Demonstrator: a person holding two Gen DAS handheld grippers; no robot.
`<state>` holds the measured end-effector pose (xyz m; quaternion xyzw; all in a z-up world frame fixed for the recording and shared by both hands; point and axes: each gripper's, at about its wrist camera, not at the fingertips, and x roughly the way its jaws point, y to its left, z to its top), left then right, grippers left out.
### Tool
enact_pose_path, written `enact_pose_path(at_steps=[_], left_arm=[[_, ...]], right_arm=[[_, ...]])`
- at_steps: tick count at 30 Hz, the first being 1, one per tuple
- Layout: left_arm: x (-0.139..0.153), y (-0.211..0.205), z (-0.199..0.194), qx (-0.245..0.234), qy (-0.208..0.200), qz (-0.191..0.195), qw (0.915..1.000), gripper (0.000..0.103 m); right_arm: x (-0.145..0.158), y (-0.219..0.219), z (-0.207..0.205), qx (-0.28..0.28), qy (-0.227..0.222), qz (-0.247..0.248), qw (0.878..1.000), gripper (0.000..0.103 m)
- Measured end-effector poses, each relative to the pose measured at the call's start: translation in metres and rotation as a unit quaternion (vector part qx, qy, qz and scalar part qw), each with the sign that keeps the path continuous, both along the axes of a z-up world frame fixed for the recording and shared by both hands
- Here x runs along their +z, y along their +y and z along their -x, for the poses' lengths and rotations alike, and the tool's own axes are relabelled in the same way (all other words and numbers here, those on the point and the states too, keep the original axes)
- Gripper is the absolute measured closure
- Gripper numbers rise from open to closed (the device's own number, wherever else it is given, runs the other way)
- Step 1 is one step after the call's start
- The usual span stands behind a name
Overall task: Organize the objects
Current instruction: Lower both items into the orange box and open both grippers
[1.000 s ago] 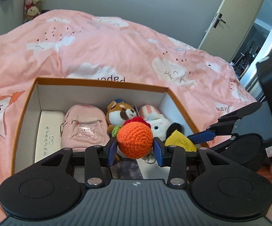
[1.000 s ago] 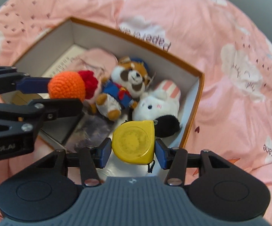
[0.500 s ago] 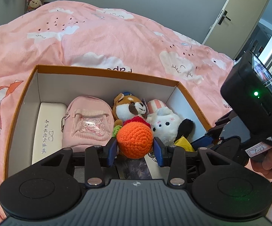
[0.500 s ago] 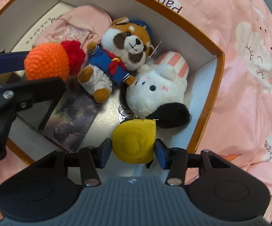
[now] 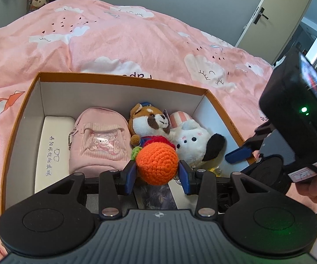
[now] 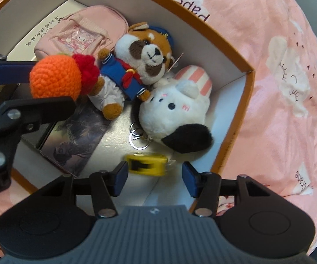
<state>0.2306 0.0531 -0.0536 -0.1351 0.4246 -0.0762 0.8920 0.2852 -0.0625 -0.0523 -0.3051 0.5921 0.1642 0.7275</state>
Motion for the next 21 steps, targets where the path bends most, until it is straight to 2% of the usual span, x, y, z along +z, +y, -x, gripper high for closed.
enact_pose_path(at_steps=[4, 8, 10, 13, 17, 21], left_arm=[[0.001, -0.003, 0.0, -0.006, 0.001, 0.004, 1.0, 0.057], [0.0, -0.005, -0.001, -0.01, 0.008, 0.015, 0.9998, 0.057], [-0.001, -0.01, 0.0, -0.012, 0.01, 0.012, 0.9998, 0.057], [-0.002, -0.017, 0.0, -0.021, 0.013, 0.012, 0.9996, 0.057], [-0.006, -0.027, -0.002, -0.03, 0.022, 0.007, 0.9993, 0.057], [-0.01, -0.034, -0.002, -0.037, 0.031, 0.01, 0.9988, 0.057]], right_arm=[[0.017, -0.007, 0.01, 0.001, -0.022, -0.02, 1.0, 0.046], [0.044, -0.019, 0.028, 0.009, -0.081, -0.05, 0.995, 0.045], [0.057, -0.021, 0.034, 0.002, -0.12, -0.057, 0.991, 0.038], [0.067, -0.034, 0.037, -0.012, -0.161, -0.074, 0.984, 0.037], [0.067, -0.05, 0.034, -0.049, -0.172, -0.104, 0.978, 0.037], [0.06, -0.056, 0.04, -0.063, -0.177, -0.123, 0.975, 0.037]])
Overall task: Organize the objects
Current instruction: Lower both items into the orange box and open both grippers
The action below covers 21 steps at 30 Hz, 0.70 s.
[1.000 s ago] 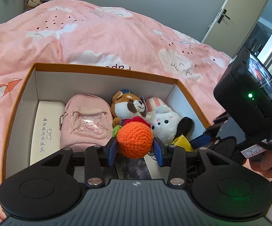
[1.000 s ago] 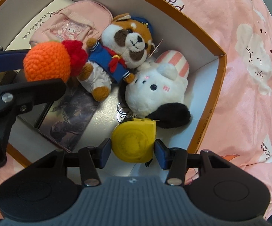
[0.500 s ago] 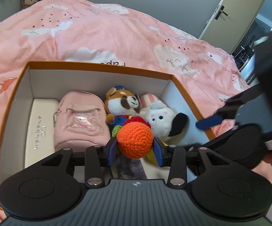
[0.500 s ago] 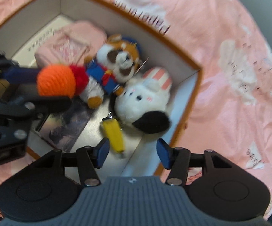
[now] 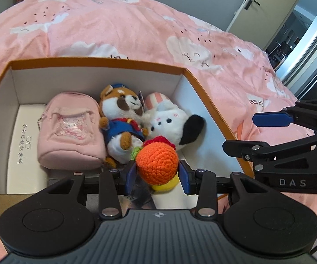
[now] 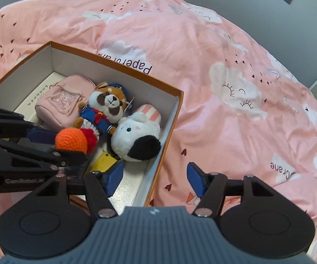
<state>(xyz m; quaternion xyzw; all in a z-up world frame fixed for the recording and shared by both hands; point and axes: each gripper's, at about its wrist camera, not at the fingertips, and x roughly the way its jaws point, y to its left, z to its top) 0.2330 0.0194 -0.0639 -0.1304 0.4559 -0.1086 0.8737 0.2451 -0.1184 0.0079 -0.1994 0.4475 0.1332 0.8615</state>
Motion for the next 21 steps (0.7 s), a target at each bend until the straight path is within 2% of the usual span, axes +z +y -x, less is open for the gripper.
enact_pose_path(at_steps=[16, 21], left_arm=[[-0.001, -0.011, 0.0, -0.011, -0.002, -0.002, 0.9999, 0.056], [0.002, -0.012, 0.002, -0.006, -0.01, -0.009, 0.9999, 0.049]], right_arm=[[-0.006, -0.011, 0.005, -0.02, 0.001, -0.018, 1.0, 0.036], [-0.004, -0.013, 0.005, -0.026, -0.004, -0.018, 0.999, 0.034]])
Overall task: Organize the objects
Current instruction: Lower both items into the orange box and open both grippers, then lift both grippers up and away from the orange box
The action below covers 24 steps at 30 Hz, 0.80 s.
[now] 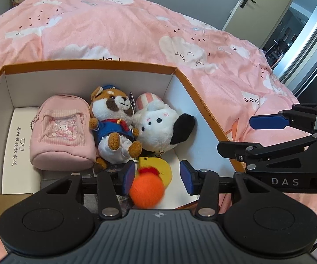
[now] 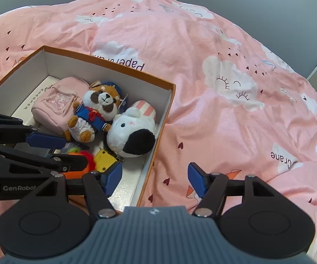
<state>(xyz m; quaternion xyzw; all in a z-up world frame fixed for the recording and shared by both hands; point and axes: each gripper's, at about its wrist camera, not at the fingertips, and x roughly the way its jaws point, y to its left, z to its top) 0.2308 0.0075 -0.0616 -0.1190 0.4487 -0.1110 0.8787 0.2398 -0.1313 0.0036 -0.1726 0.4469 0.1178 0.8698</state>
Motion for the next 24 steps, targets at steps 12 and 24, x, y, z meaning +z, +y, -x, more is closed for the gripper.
enact_pose_path(at_steps=[12, 24], left_arm=[[0.033, 0.01, 0.02, 0.04, -0.07, 0.002, 0.9967, 0.047], [0.085, 0.014, 0.075, 0.094, -0.199, -0.085, 0.9718, 0.047]], right_arm=[[0.012, -0.002, 0.015, -0.013, -0.031, -0.025, 0.999, 0.03], [0.044, 0.009, 0.061, -0.02, -0.106, -0.105, 0.989, 0.018]])
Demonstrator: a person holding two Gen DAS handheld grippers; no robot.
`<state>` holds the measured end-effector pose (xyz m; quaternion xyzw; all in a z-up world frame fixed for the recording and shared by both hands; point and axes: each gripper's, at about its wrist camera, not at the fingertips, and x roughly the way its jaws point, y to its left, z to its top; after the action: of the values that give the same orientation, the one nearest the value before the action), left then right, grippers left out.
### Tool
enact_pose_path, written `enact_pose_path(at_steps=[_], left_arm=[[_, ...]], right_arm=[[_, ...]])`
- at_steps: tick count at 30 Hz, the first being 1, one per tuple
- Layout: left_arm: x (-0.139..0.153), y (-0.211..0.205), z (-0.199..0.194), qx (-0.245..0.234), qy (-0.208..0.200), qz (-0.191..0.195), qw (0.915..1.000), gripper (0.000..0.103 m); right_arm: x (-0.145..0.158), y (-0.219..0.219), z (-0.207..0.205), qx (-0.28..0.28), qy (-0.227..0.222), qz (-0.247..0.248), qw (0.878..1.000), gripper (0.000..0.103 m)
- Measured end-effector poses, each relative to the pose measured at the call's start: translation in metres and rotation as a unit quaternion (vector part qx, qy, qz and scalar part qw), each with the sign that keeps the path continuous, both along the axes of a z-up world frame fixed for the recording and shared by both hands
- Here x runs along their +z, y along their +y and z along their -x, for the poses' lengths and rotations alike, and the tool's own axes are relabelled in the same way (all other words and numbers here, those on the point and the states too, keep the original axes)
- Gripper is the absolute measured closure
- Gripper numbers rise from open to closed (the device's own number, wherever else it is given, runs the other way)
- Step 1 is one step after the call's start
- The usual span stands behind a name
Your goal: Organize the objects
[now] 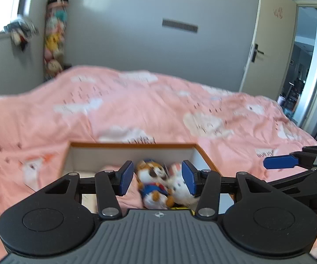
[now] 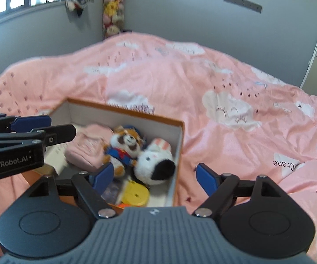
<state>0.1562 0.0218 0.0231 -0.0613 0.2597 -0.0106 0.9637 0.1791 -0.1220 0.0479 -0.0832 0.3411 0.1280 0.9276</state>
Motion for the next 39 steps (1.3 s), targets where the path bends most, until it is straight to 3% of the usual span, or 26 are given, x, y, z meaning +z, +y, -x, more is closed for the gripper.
enact_pose_path(at_steps=[9, 15, 20, 24, 31, 39], left_arm=[[0.017, 0.005, 0.041, 0.037, -0.063, -0.064, 0.9953, 0.047], [0.007, 0.011, 0.057, 0.041, -0.062, -0.079, 0.9941, 0.047], [-0.005, 0.018, 0.066, 0.041, -0.057, -0.082, 0.9942, 0.047], [-0.012, 0.017, 0.073, 0.048, -0.065, -0.106, 0.9911, 0.046], [-0.03, 0.026, 0.072, 0.054, -0.042, -0.093, 0.9933, 0.038], [-0.051, 0.03, 0.069, 0.058, -0.018, -0.097, 0.9934, 0.036]], right_arm=[[0.007, 0.012, 0.047, -0.034, -0.077, -0.072, 0.994, 0.008], [0.001, 0.022, 0.071, -0.063, -0.119, -0.101, 0.986, 0.006], [-0.01, 0.035, 0.088, -0.067, -0.146, -0.089, 0.983, 0.004], [-0.02, 0.041, 0.094, -0.068, -0.151, -0.08, 0.983, 0.001], [-0.041, 0.043, 0.094, -0.062, -0.138, -0.068, 0.986, 0.001], [-0.065, 0.042, 0.085, -0.07, -0.113, -0.056, 0.99, 0.001]])
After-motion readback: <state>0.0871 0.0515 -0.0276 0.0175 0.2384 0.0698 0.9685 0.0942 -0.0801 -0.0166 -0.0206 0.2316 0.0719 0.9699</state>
